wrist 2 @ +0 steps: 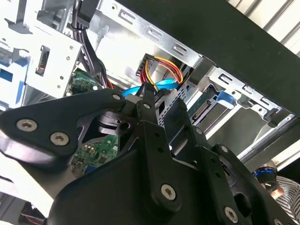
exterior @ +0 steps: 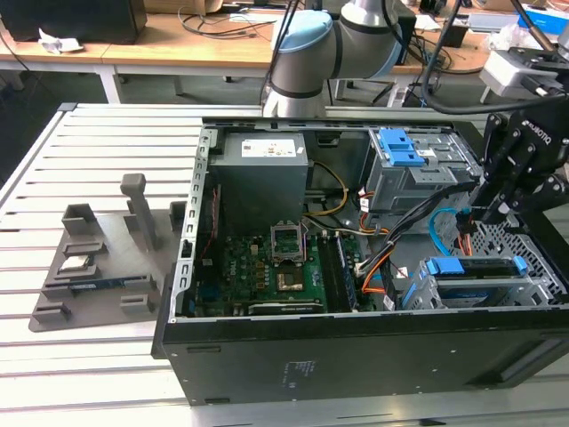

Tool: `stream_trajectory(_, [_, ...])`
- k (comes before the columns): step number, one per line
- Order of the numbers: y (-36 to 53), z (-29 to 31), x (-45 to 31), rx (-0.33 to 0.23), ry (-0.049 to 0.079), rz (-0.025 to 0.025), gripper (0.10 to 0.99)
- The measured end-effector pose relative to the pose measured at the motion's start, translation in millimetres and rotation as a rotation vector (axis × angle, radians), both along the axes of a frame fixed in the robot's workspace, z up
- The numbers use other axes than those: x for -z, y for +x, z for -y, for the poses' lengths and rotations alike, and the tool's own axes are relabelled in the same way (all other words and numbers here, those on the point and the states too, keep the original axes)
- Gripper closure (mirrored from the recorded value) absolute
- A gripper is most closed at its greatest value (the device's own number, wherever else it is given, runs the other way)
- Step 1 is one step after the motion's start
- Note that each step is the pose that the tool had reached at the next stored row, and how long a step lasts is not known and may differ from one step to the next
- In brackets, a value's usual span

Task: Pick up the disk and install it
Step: 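Insert the first disk wire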

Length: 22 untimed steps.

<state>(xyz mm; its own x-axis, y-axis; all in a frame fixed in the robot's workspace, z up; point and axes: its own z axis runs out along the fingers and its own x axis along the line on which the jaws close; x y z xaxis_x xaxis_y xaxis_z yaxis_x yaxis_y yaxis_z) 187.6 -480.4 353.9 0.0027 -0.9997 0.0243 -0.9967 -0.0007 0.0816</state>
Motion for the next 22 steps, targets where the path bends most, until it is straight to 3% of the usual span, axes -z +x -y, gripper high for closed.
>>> stream_trajectory(6, [-0.4,0.1,2.1,0.000,-0.010,0.0000,0.725])
stream_trajectory(12, [-0.4,0.1,2.1,0.000,-0.013,0.0000,0.914])
stream_trajectory(18, [-0.3,0.1,2.1,0.000,-0.016,0.0000,0.918])
stream_trajectory(22, [-0.6,11.3,2.1,0.000,-0.016,0.0000,0.918])
